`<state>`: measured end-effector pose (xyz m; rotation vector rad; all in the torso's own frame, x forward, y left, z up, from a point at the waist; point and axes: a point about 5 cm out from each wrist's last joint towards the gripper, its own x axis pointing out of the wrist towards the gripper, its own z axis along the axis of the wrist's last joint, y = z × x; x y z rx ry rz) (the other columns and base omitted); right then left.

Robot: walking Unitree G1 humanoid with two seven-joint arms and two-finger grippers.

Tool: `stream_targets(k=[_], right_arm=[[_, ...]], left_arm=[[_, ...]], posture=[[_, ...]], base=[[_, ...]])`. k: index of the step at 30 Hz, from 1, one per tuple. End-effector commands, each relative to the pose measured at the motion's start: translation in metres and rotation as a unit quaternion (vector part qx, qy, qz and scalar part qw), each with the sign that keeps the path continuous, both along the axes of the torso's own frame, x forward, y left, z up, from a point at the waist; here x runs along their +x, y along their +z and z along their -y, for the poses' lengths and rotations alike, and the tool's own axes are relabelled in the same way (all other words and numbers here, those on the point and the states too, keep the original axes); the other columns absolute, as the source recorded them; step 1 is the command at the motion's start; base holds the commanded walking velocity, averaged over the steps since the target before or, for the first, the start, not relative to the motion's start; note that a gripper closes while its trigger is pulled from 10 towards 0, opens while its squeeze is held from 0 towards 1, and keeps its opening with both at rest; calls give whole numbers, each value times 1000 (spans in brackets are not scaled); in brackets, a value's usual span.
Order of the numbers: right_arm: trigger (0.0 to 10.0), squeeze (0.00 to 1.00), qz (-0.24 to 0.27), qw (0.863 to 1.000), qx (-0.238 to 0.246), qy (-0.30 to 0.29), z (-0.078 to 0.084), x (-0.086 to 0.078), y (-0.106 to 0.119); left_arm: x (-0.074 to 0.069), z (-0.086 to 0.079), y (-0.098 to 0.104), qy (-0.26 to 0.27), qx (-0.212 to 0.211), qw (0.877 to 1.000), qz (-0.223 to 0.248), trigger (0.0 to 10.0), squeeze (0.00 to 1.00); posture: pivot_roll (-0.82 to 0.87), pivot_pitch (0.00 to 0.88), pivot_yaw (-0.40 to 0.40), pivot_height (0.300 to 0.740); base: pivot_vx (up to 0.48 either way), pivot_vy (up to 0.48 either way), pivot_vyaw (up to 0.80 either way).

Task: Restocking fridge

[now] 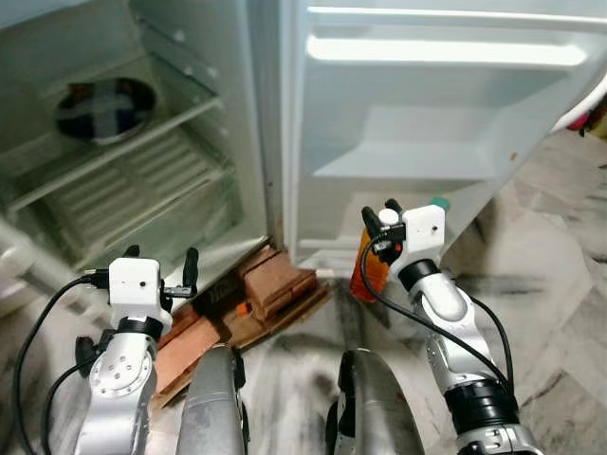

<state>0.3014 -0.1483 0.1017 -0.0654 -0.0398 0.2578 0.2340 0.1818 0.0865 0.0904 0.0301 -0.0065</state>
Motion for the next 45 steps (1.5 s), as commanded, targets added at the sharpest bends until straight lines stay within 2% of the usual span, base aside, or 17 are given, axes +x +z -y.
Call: stream_targets(k=[1, 6, 16, 20, 24, 26, 31, 32, 40, 43, 45], right_arm=[[10000, 0, 13, 1000, 4, -2, -1, 1, 5], [10000, 0, 10, 1000, 5, 1, -2, 0, 3], [10000, 0, 7, 1000, 5, 4, -3, 1, 2], [10000, 0, 6, 1000, 8, 11, -8, 1, 1], [10000, 0, 12, 1000, 0, 15, -12, 3, 1], [10000, 0, 22, 1000, -10, 17, -15, 4, 3], [10000, 0, 17, 1000, -24, -1, -19, 15, -2], [10000, 0, 29, 999, -32, 3, -22, 22, 3], [10000, 0, 60, 997, -53, 5, -27, 40, 15], [10000, 0, 85, 995, -53, 6, -32, 50, 29], [10000, 0, 99, 993, -62, 8, -34, 53, 34]], left_arm=[[-2, -5, 0, 5, 8, 1000, -2, 10000, 0], [-2, -5, 0, 7, 7, 1000, -3, 10000, 0], [-1, -5, -1, 9, 5, 1000, -7, 10000, 0], [-2, -5, 0, 8, 4, 1000, -8, 10000, 0], [-6, -5, 1, 8, 5, 1000, -10, 10000, 0], [-13, -5, 2, 4, 7, 1000, -15, 10000, 0], [-19, -7, 4, 0, 9, 1000, -21, 10000, 0], [-19, -8, 6, -5, 15, 1000, -24, 10000, 0], [-21, -12, 15, -8, 21, 999, -23, 10000, 0], [-23, -15, 16, -9, 29, 999, -27, 10000, 0], [-23, -17, 18, -3, 29, 999, -27, 10000, 0]], posture=[[112, 170, -19, 623], [110, 172, -19, 623], [116, 178, -20, 623], [129, 189, -22, 623], [141, 216, -17, 623], [160, 241, -9, 623], [187, 271, 3, 609], [207, 287, 14, 599], [244, 297, 35, 559], [260, 301, 35, 534], [263, 307, 36, 534]], base=[[345, 0, 0], [319, 0, 0], [0, 0, 0], [0, 0, 0], [0, 0, 0], [0, 0, 0], [0, 0, 0], [0, 0, 0], [0, 0, 0], [0, 0, 0], [0, 0, 0]])
